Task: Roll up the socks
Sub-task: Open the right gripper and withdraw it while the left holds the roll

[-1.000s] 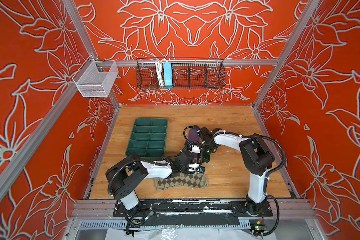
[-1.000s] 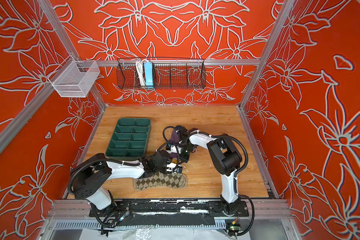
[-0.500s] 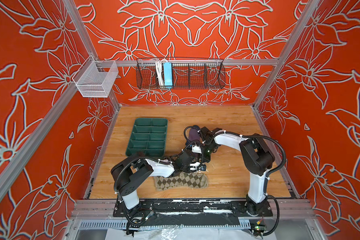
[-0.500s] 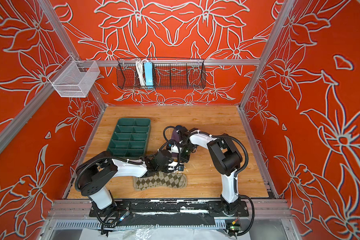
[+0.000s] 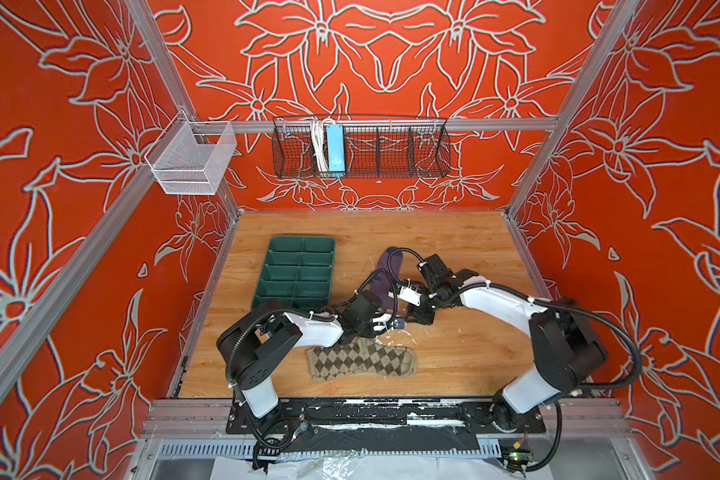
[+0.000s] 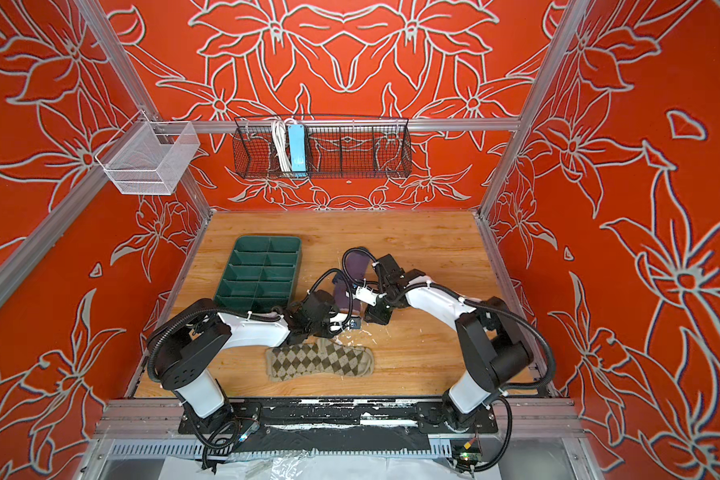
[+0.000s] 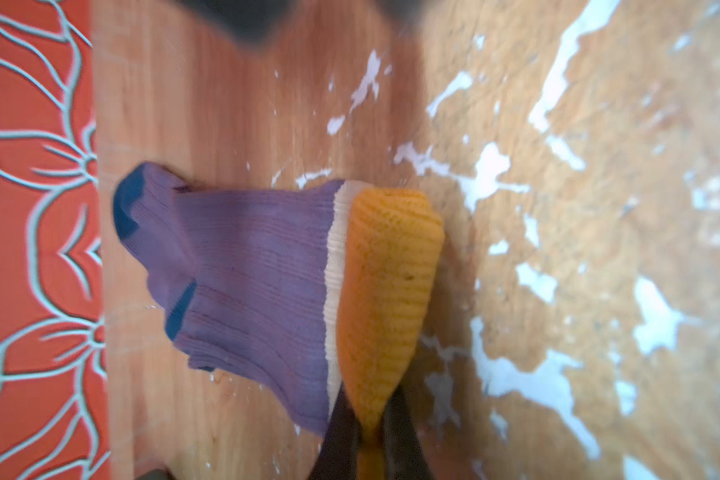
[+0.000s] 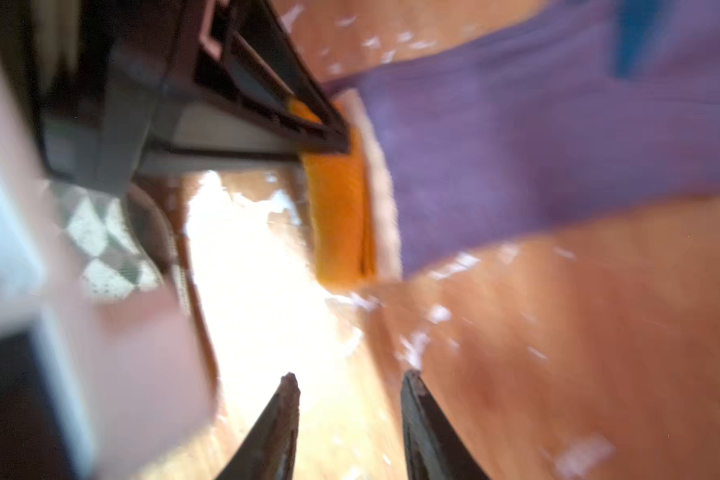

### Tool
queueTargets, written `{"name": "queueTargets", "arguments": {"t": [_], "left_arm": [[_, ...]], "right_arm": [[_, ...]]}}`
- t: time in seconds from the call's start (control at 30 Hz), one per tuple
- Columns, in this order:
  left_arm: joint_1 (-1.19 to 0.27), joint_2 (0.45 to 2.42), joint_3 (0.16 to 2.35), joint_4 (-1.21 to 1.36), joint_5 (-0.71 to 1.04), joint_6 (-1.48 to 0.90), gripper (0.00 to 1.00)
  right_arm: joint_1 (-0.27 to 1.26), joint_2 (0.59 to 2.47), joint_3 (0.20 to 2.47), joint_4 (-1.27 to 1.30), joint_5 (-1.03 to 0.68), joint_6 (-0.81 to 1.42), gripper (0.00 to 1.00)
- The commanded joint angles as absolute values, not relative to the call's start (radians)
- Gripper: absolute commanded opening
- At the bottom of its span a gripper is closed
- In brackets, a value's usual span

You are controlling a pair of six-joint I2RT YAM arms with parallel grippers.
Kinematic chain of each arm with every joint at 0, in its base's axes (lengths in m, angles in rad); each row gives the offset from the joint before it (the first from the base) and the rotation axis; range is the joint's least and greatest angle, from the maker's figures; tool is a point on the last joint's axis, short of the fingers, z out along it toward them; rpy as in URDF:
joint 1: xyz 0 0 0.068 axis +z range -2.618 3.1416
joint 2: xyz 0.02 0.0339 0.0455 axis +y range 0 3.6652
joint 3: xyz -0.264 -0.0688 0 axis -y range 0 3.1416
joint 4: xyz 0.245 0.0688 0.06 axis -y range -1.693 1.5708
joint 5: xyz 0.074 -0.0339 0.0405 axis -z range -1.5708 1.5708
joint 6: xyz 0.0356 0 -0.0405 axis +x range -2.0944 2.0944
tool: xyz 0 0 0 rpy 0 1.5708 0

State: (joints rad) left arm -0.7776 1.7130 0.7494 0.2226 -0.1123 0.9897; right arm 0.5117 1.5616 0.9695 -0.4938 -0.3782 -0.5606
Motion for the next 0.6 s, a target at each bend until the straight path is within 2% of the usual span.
{"name": "queueTargets", "arguments": {"t": [0.0,0.13,0.23,0.4,0.5,0.57], "left_arm": [[-0.739,1.709,0.821,-0.024,0.016,0.958,0.0],[-0.686,1.749,0.943,-0.267,0.165,0.978,0.0],[-0.657,1.789,1.04,-0.399,0.228,0.979,0.0],[-0.611,1.867,1.204,-0.612,0.33,0.97,0.0],[-0.59,1.939,1.318,-0.728,0.366,0.961,0.0],[-0.582,1.99,1.387,-0.793,0.374,0.955,0.0]], "right_arm": [[0.496,1.448,0.917,-0.312,-0.21,-0.439,0.45],[0.477,1.258,0.835,-0.125,0.059,-0.361,0.51],[0.472,1.114,0.76,-0.002,0.127,-0.383,0.56],[0.473,0.946,0.681,0.015,-0.086,-0.529,0.61],[0.485,0.906,0.677,-0.025,-0.274,-0.599,0.61],[0.513,0.9,0.673,-0.052,-0.331,-0.68,0.61]]}}
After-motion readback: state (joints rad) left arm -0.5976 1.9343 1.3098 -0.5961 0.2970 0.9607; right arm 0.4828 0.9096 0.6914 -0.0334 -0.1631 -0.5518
